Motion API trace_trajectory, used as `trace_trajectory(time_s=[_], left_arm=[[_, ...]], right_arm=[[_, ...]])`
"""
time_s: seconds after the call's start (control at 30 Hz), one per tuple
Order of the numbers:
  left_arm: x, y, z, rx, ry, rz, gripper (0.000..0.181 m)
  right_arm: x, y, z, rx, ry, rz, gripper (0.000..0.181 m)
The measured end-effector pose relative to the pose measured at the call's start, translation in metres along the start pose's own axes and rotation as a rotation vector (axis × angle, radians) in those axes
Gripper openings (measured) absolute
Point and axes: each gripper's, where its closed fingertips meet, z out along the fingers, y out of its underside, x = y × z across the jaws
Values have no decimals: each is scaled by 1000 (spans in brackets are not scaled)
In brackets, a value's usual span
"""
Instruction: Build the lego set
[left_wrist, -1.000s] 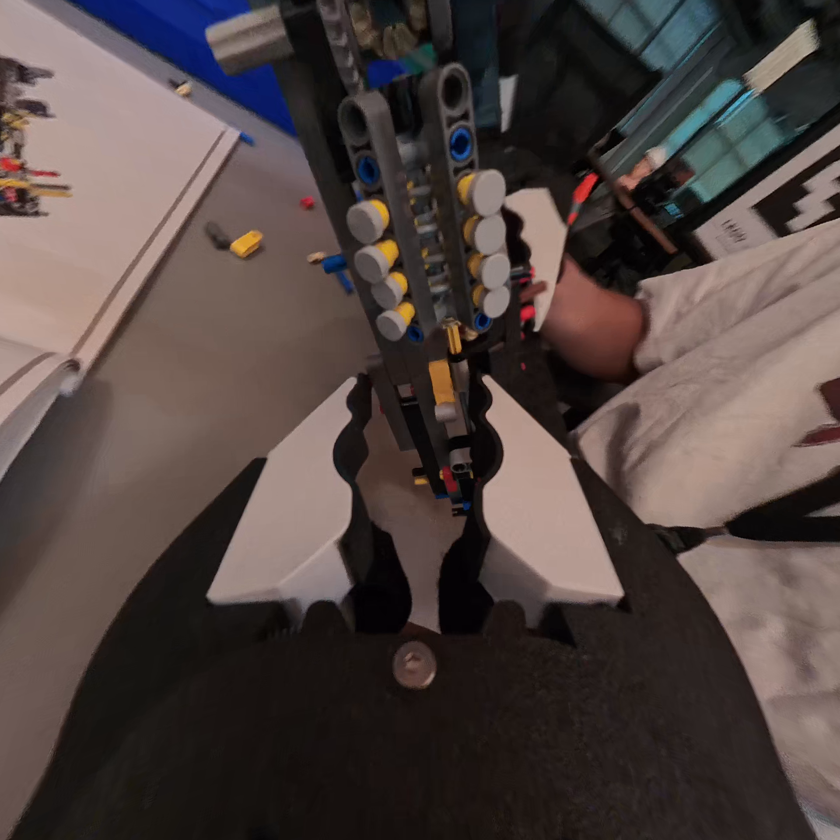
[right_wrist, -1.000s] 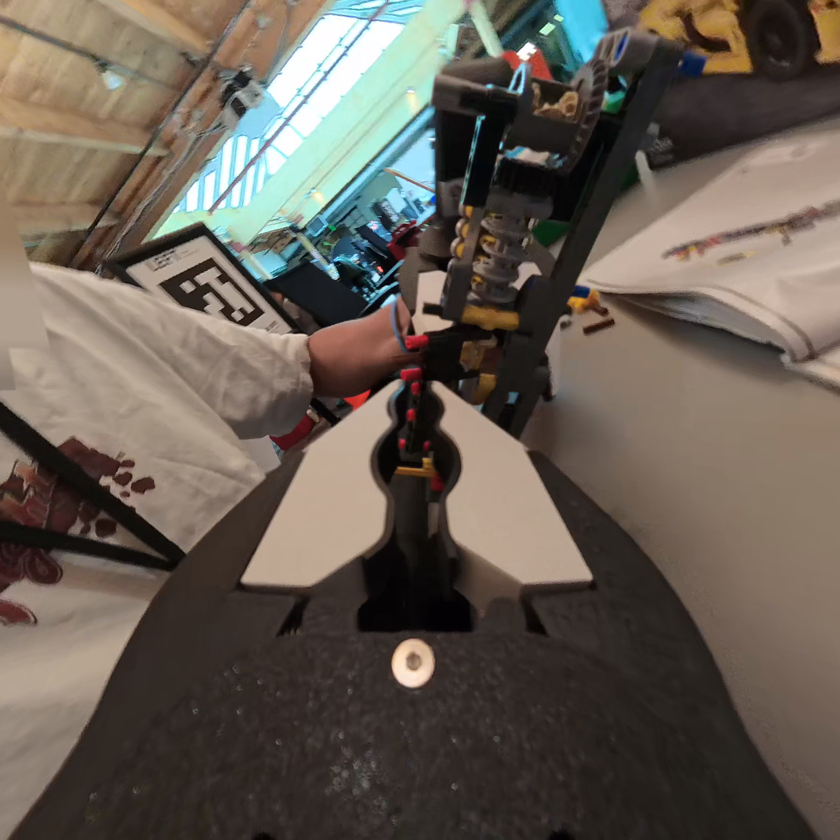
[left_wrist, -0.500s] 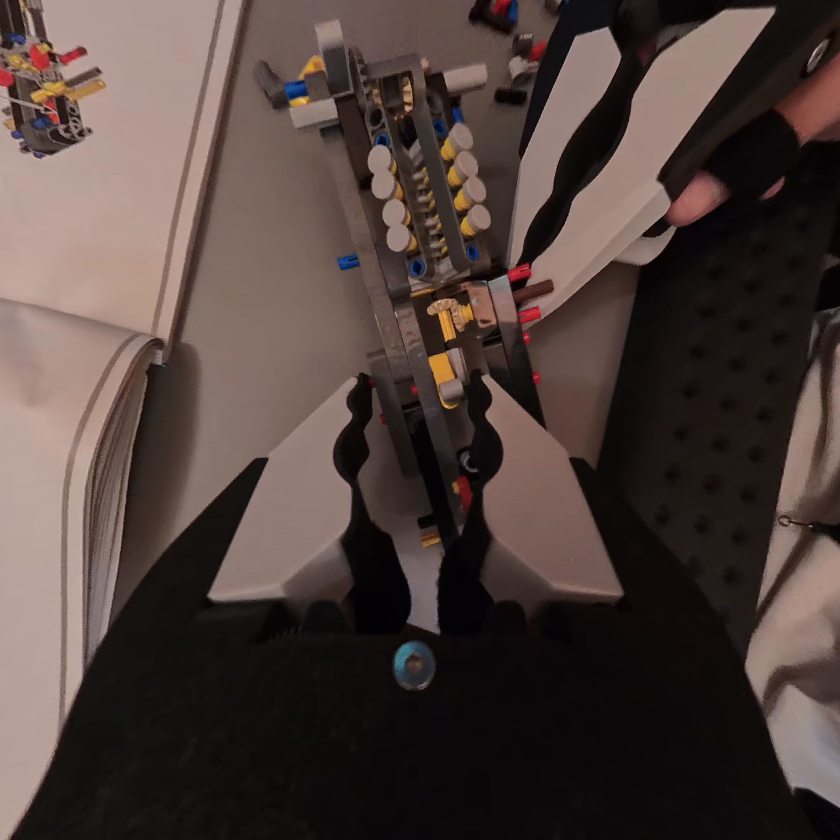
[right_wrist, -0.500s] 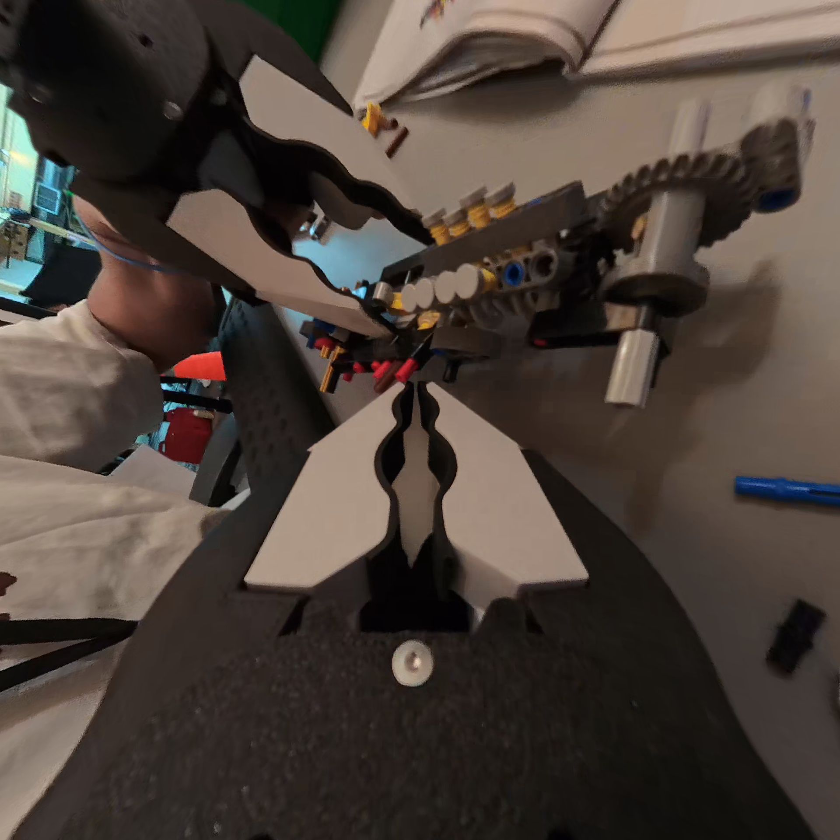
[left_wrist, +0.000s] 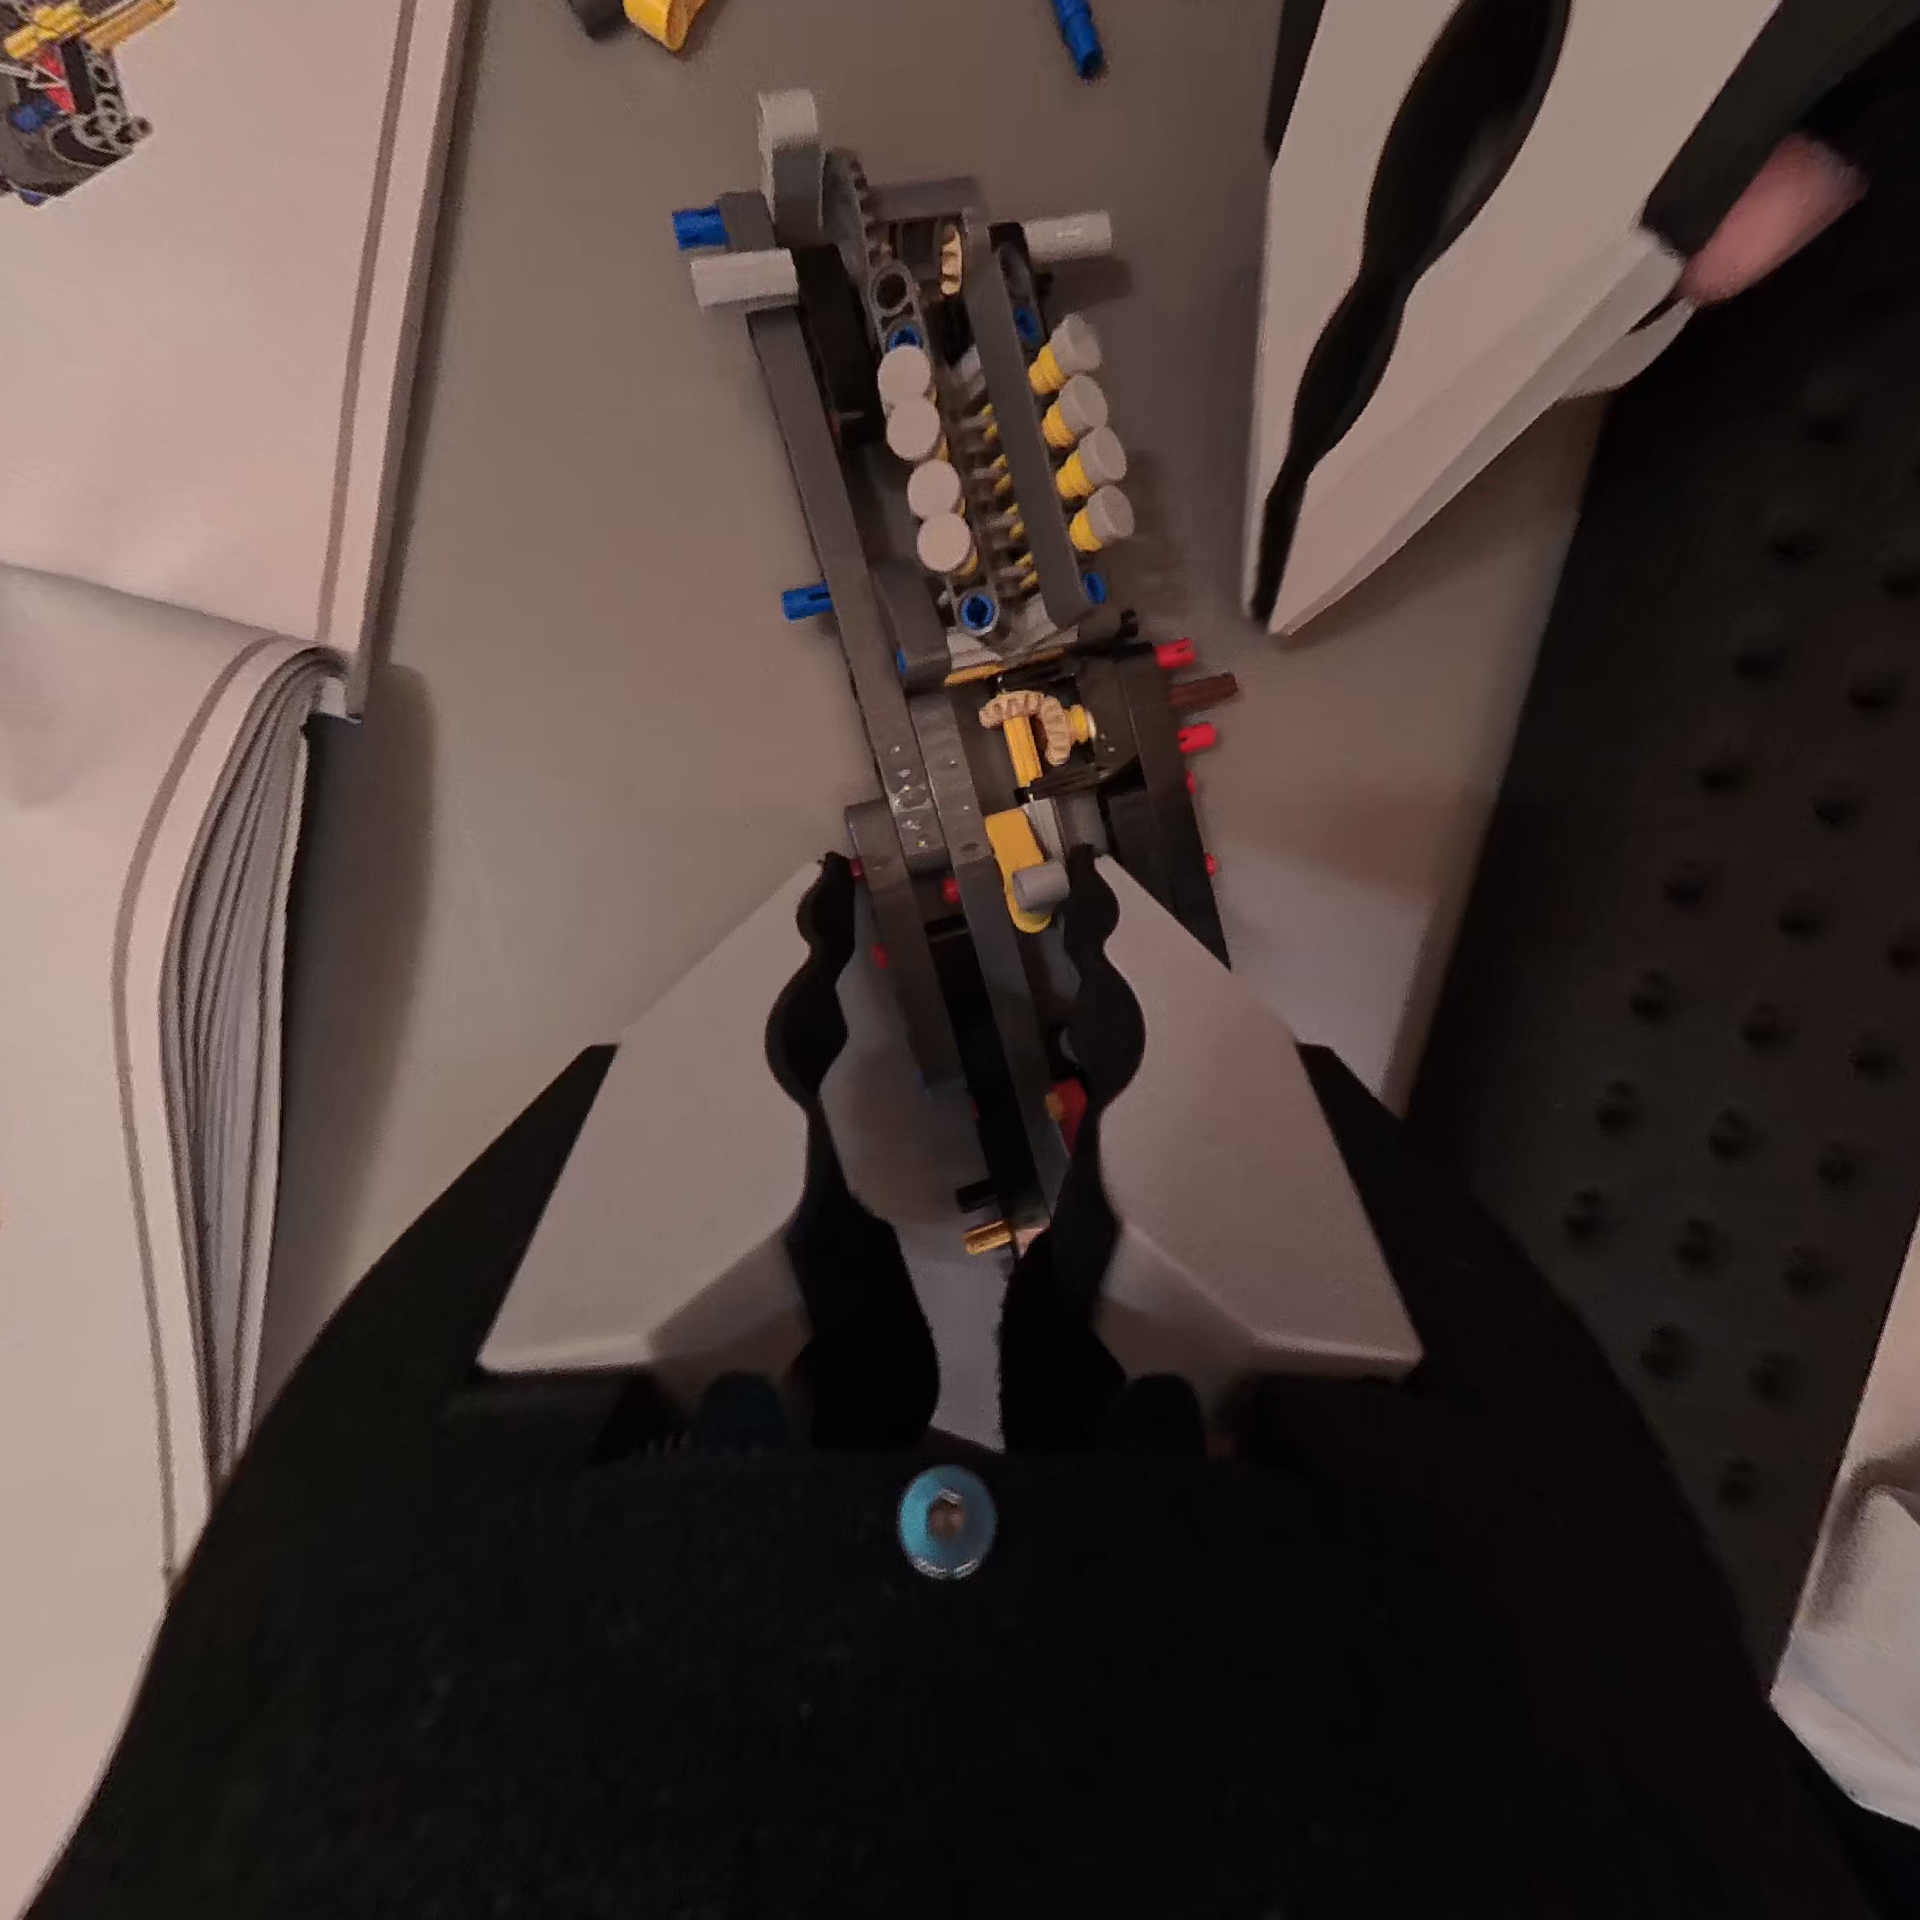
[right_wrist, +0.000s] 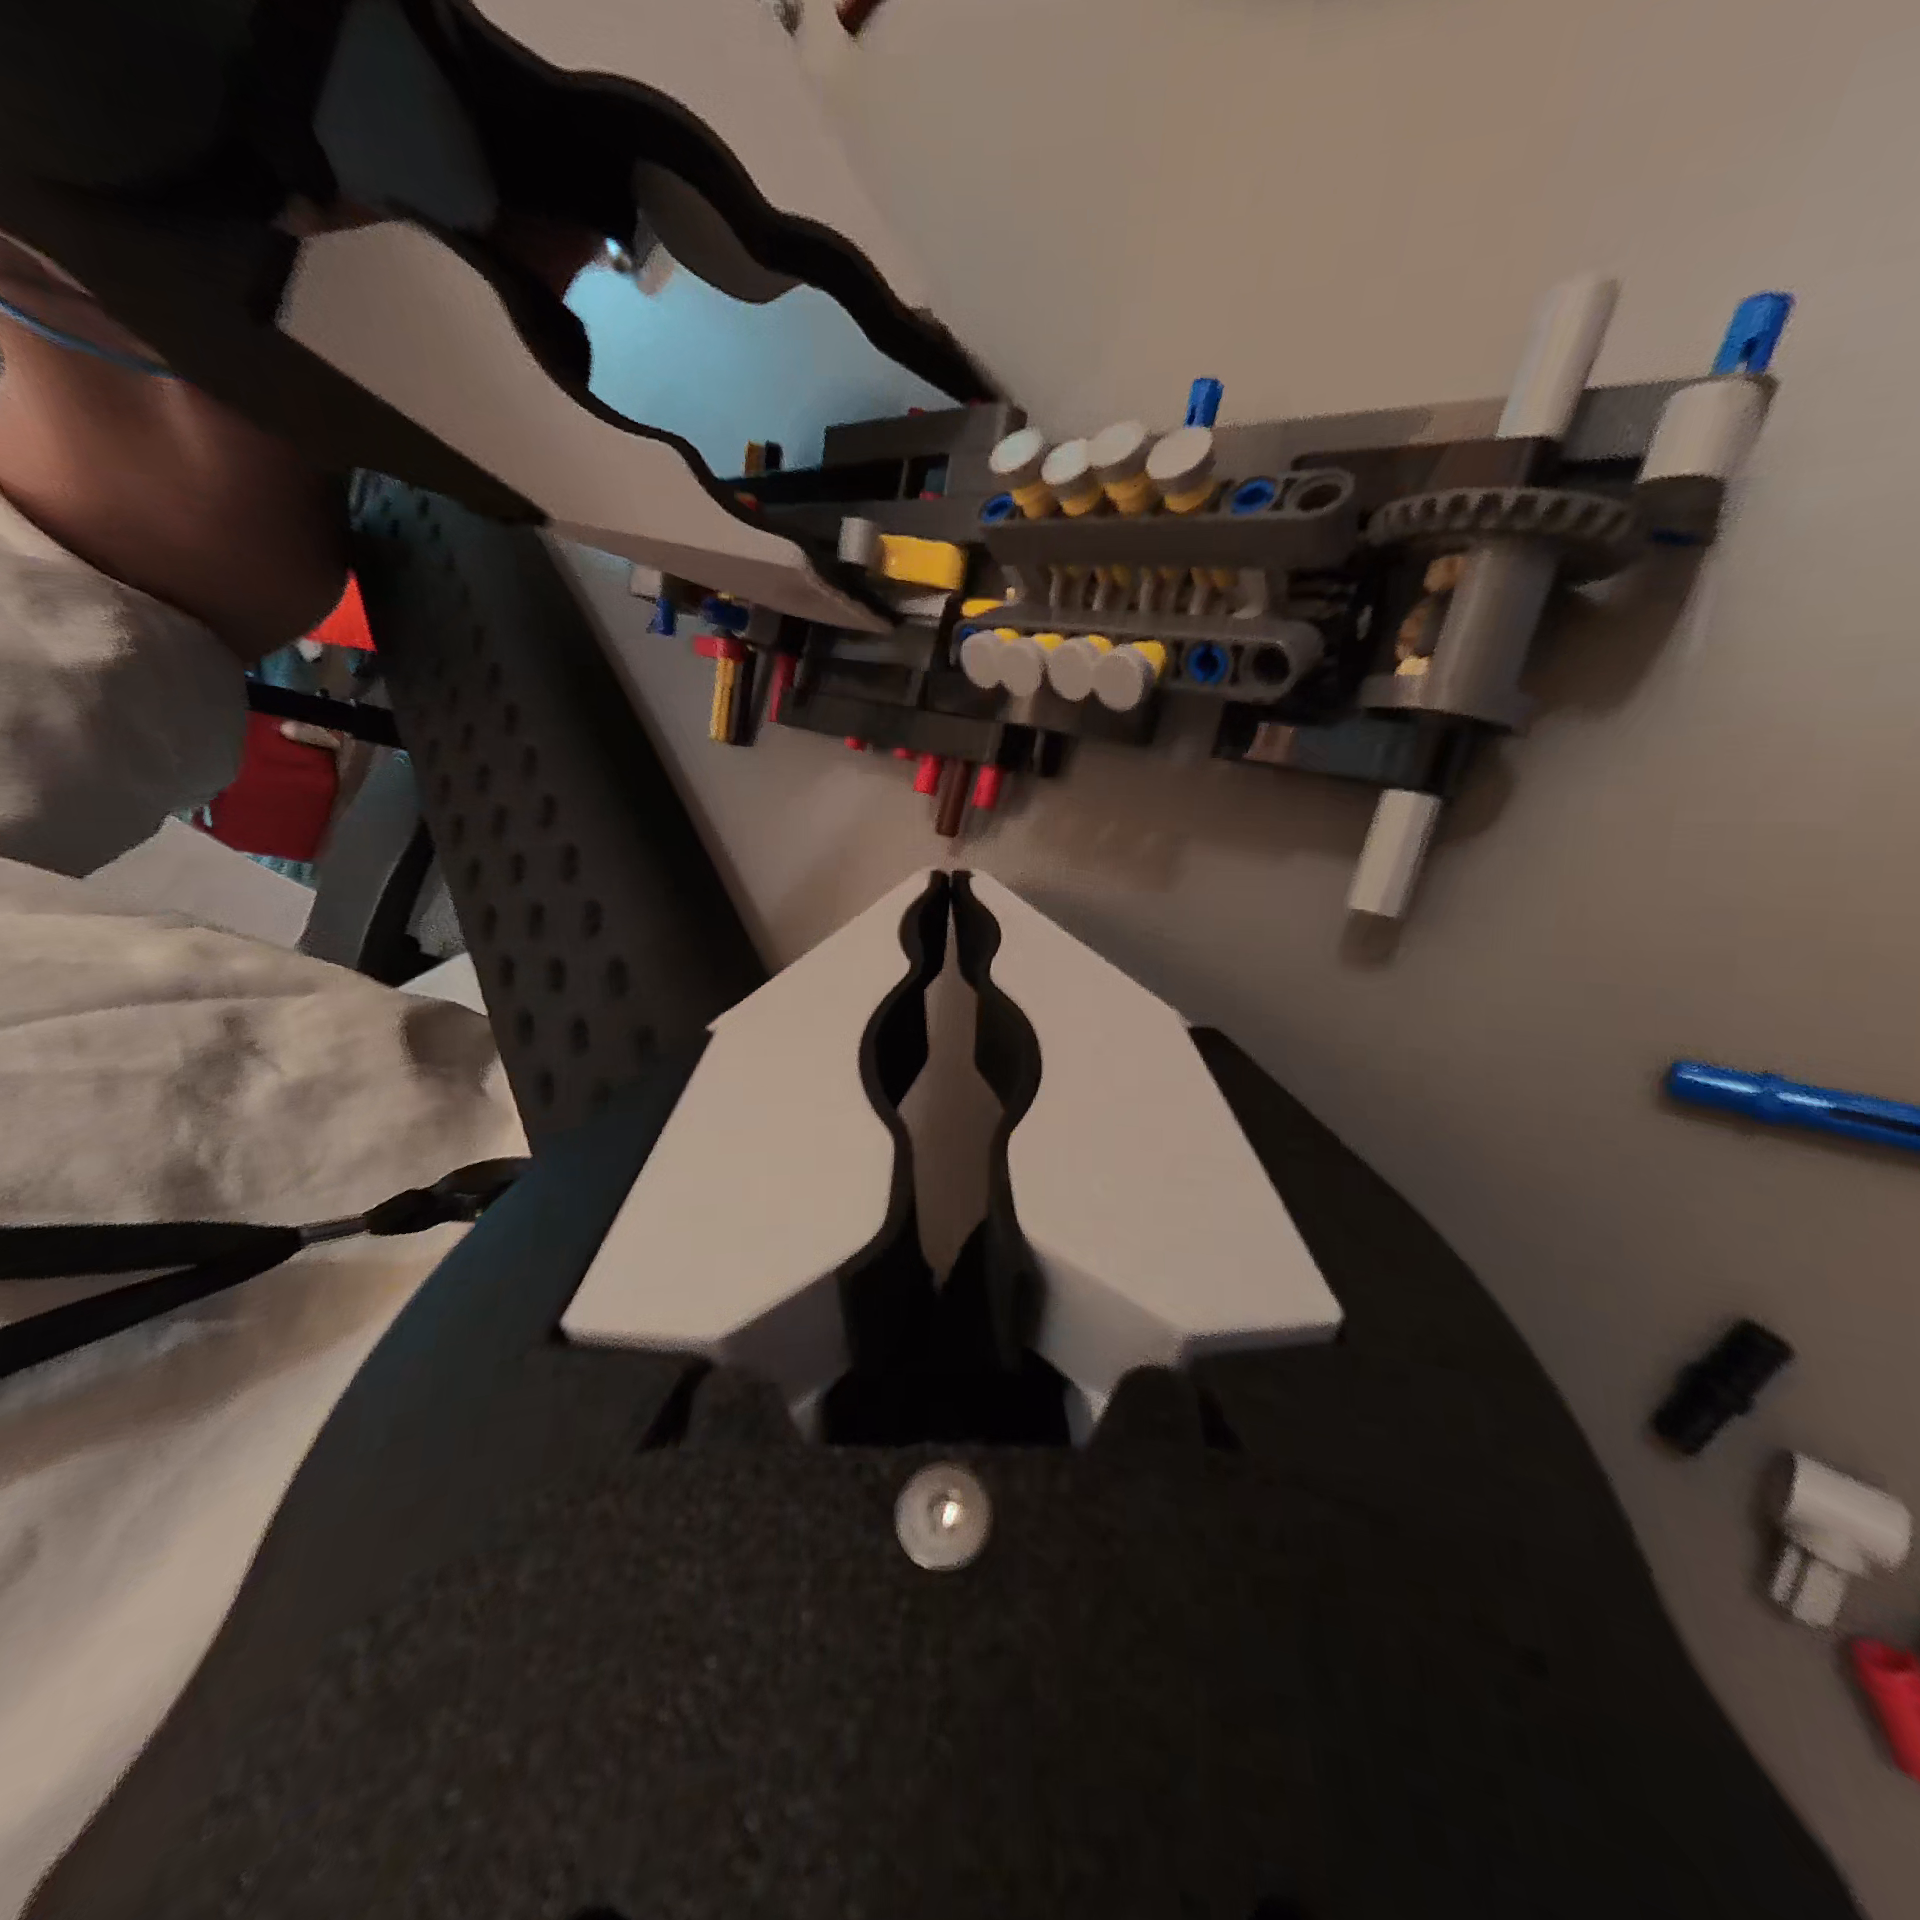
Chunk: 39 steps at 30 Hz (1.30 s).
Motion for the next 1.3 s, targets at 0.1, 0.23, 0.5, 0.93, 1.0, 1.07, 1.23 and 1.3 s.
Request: trace_trajectory(time_s=[0.1,0.23,0.5,0.93,1.0,1.07,1.23,1.3], left_arm=[[-4,2,-2,10,-16,18,39],[-8,4,-3,30,-3,12,40],[-25,-7,-21,314,-3,-164,53],[-122,0,-93,726,-175,-508,42],[-120,2,-85,694,-162,-504,42],[-120,4,-78,665,-169,-495,41],[-124,8,-74,641,-194,-490,41],[-125,7,-78,664,-180,-508,41]], right_arm=[[-10,-25,-18,136,-55,-62,0],[27,-94,-65,530,152,-213,8],[118,-96,-92,508,655,-250,16],[131,-88,-113,513,741,-252,11],[130,-89,-113,523,730,-253,9],[132,-89,-112,521,725,-241,9],[132,-89,-106,509,701,-242,8],[130,-90,-104,505,697,-252,7]])
